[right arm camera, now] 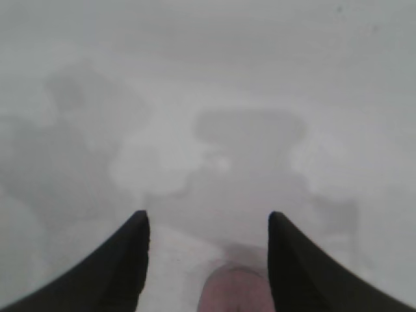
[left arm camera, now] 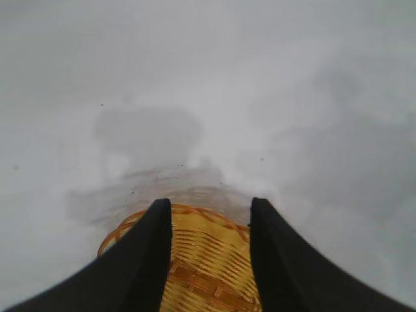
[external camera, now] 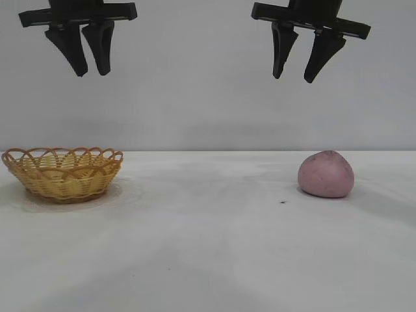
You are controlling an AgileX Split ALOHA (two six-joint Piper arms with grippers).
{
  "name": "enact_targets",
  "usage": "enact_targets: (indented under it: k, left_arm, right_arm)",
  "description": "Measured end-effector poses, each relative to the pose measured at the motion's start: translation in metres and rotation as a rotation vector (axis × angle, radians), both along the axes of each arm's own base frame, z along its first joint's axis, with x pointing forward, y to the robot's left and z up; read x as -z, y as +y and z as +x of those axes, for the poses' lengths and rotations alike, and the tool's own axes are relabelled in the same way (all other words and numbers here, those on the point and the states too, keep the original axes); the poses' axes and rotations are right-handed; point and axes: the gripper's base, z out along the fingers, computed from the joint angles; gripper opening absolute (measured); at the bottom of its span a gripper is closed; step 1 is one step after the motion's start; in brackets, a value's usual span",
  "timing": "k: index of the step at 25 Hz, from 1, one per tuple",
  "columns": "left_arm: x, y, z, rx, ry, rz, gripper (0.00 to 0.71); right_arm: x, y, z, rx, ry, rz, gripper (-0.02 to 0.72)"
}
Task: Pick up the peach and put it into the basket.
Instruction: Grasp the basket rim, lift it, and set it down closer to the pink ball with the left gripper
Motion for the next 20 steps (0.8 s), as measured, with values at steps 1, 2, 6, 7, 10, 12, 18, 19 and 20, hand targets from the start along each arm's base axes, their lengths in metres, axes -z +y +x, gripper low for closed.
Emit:
enact_targets:
  k: [1,2,6,7,10,12,18,19,20]
  left_arm:
    - [0.0,0.0,0.0,0.0,0.0,0.0,0.283]
    - [0.0,0.0,0.0,0.0,0.0,0.0,0.283]
    - [0.0,0.0,0.0,0.0,0.0,0.0,0.283]
    - [0.0,0.0,0.0,0.0,0.0,0.0,0.283]
    - [0.0,0.0,-0.001,0.0,0.008,0.002,0.283]
    - [0.003,0.003,-0.002,-0.003,0.026,0.02,0.283]
    - [0.042,0.05,-0.009,-0.082,0.175,0.045,0.283]
    - [0.049,0.058,-0.011,-0.092,0.198,0.051,0.283]
    - [0.056,0.064,-0.013,-0.1,0.217,0.059,0.283]
  right_arm:
    - [0.0,0.0,0.0,0.0,0.0,0.0,0.402]
    - [0.0,0.0,0.0,0.0,0.0,0.0,0.402]
    - [0.0,0.0,0.0,0.0,0.0,0.0,0.402]
    - [0.0,0.0,0.0,0.0,0.0,0.0,0.402]
    - [0.0,0.0,0.0,0.0,0.0,0.0,0.402]
    - [0.0,0.0,0.0,0.0,0.002,-0.001,0.402]
    - [0.0,0.0,-0.001,-0.001,0.007,-0.002,0.402]
    - [0.0,0.0,-0.001,-0.001,0.007,-0.002,0.402]
    - [0.0,0.0,-0.001,-0.001,0.007,-0.002,0.402]
